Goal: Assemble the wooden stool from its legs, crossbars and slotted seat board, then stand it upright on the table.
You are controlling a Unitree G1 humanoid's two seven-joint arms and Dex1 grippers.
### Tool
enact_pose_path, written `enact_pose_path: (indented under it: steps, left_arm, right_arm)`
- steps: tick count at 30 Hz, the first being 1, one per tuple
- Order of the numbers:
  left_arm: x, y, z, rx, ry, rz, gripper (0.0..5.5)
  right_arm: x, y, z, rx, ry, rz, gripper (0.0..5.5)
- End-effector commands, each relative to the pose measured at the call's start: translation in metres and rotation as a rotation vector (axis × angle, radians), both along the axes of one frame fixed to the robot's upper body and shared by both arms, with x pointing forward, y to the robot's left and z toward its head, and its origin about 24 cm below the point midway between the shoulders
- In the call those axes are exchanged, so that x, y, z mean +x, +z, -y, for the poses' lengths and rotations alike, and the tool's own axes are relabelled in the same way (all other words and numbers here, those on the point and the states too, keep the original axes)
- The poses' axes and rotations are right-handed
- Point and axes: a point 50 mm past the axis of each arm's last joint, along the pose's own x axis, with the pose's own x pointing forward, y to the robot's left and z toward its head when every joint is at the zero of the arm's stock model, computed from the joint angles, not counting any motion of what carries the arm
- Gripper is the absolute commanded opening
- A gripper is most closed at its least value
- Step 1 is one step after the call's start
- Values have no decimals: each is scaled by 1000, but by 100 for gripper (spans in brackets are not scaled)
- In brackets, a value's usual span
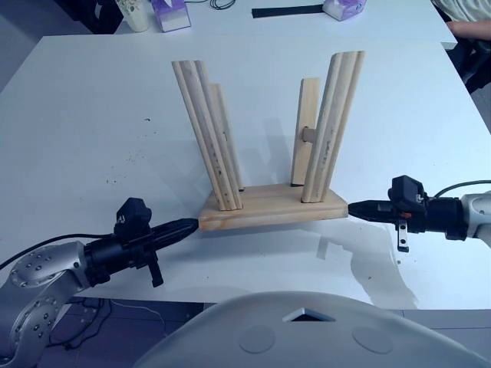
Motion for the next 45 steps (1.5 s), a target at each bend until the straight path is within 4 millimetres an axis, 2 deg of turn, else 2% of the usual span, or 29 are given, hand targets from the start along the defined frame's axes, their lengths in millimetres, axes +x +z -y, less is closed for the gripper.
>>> enact_pose_path:
  steps: [1,5,12,16,21,26,29,33,36,39,42,45]
  left_arm:
    - [0,11,18,-90,-160,19,2]
    - [9,17,15,-97,-143,62,2]
    - [19,11,10,-71,-133,75,2]
    - [25,-2,12,-39,-121,76,2]
    - [47,-15,5,-23,-11,136,2]
    - [56,-18,-4,-31,81,179,2]
    - [52,-15,-12,-26,115,185,2]
    - [49,-9,-36,-6,232,199,2]
    - [41,-18,-57,57,264,134,2]
    - [41,-44,-67,180,213,28,55]
    - [56,-63,-56,250,117,31,106]
    - [68,-68,-42,290,2,67,154]
  right_arm:
    - [-1,14,-20,115,137,27,0]
    - [2,19,-19,129,135,28,0]
    - [6,19,-20,133,137,28,0]
    - [16,11,-18,109,105,42,0]
    - [39,-2,-18,77,68,77,0]
    - [45,-4,-18,117,47,75,0]
    - [45,-4,-4,93,-6,85,0]
    - [52,-1,25,26,-105,140,0]
    - [54,-11,35,-20,-120,146,0]
    - [55,-36,28,-56,-94,106,52]
    - [62,-64,15,-87,-45,69,101]
    - [74,-66,4,-89,30,88,148]
